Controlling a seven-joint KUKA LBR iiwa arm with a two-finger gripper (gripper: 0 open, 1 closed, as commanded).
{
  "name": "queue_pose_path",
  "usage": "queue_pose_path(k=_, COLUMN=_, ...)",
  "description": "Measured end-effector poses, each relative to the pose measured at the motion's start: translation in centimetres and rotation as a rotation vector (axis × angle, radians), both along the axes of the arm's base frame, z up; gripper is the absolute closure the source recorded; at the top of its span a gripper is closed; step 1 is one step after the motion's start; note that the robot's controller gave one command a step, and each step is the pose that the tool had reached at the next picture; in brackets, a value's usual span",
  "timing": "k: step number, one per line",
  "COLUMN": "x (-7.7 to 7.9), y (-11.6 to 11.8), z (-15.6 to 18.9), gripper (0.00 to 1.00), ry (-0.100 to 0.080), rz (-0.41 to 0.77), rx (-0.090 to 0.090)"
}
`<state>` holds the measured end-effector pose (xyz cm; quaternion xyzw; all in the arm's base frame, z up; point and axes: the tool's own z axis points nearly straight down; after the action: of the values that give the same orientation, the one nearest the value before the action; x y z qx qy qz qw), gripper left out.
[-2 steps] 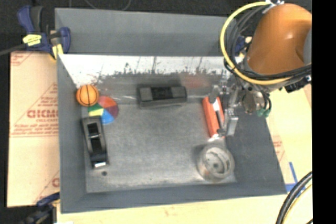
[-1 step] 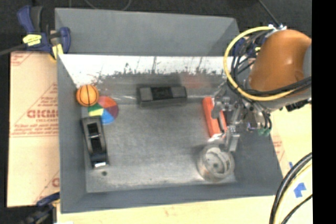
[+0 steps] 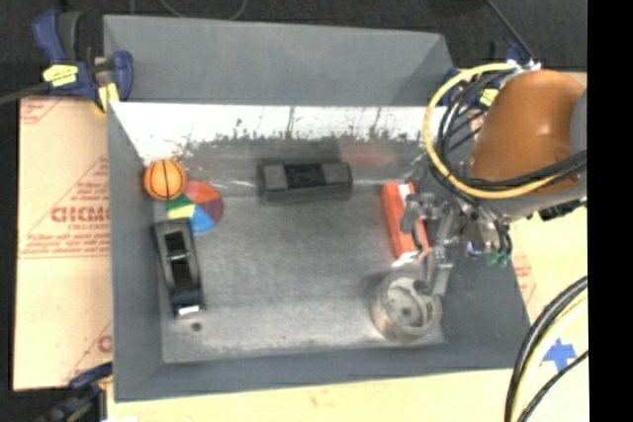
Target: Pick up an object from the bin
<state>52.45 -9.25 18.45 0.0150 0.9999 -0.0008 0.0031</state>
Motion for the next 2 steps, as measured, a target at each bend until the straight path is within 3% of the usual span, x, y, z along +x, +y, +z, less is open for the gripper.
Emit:
queue_pose_path(k=1, x=-1.2, y=-2.8, z=-3.8, gripper=0.00, ry=0.003, rz=0.096, rx=0.000)
queue_pose_path(k=2, x=-1.8, y=-0.7, z=-7.4, gripper=0.00, ry=0.003, rz=0.284, rx=-0.001)
